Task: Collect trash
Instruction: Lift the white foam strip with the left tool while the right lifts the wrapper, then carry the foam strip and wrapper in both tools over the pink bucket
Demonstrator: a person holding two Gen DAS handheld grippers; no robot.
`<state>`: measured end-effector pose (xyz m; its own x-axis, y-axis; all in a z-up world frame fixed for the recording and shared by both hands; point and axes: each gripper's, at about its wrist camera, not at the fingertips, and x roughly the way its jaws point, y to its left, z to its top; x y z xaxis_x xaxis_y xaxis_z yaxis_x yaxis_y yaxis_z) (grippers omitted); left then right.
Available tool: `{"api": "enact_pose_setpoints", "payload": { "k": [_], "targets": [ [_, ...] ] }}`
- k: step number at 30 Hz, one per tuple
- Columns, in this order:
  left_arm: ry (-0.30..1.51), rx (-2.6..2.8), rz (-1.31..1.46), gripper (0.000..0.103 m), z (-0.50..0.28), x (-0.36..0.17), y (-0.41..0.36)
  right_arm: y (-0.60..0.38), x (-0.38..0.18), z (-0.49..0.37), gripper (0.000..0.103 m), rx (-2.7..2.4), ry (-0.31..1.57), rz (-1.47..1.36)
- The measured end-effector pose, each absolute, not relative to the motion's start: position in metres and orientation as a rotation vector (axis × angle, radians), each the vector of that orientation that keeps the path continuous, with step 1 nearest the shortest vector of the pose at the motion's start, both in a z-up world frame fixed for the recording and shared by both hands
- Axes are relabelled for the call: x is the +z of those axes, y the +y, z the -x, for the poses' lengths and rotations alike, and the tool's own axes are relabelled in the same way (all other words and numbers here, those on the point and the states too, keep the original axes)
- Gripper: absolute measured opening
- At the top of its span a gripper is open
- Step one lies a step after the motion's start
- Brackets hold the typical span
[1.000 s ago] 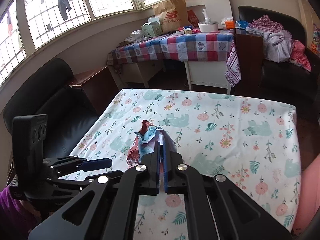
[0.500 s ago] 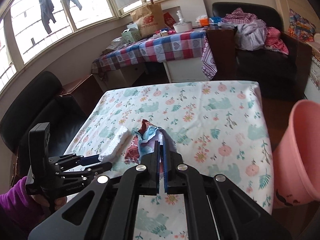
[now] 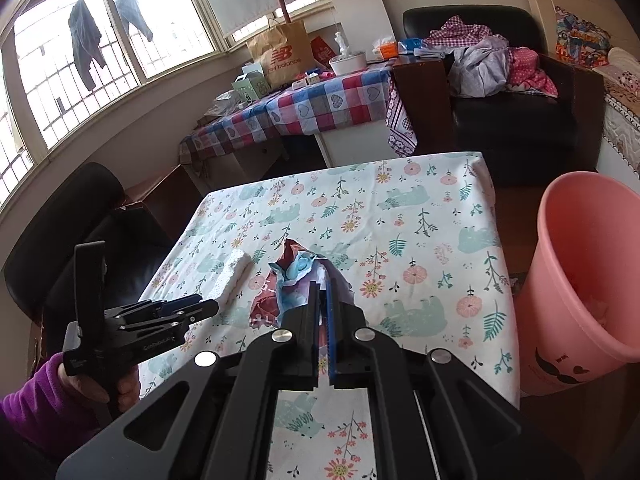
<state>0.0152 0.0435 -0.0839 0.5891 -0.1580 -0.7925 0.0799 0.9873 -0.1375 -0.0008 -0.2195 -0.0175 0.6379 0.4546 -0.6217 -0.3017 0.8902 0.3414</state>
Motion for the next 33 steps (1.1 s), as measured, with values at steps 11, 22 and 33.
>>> {"api": "enact_pose_setpoints", "payload": {
  "k": [11,22,33],
  "targets": [
    [0.811,-0.176,0.079,0.017,0.007,-0.045,0.005,-0.257,-0.015,0.020,0.003,0.387,0.724,-0.254],
    [0.715,-0.407,-0.011,0.017,-0.002,-0.010,-0.104,-0.325,0.003,0.036,0.003,0.184,0.616,-0.284],
    [0.691,-0.590,-0.089,0.017,-0.007,-0.001,-0.200,-0.381,0.006,0.037,0.003,-0.015,0.568,-0.269]
  ]
}}
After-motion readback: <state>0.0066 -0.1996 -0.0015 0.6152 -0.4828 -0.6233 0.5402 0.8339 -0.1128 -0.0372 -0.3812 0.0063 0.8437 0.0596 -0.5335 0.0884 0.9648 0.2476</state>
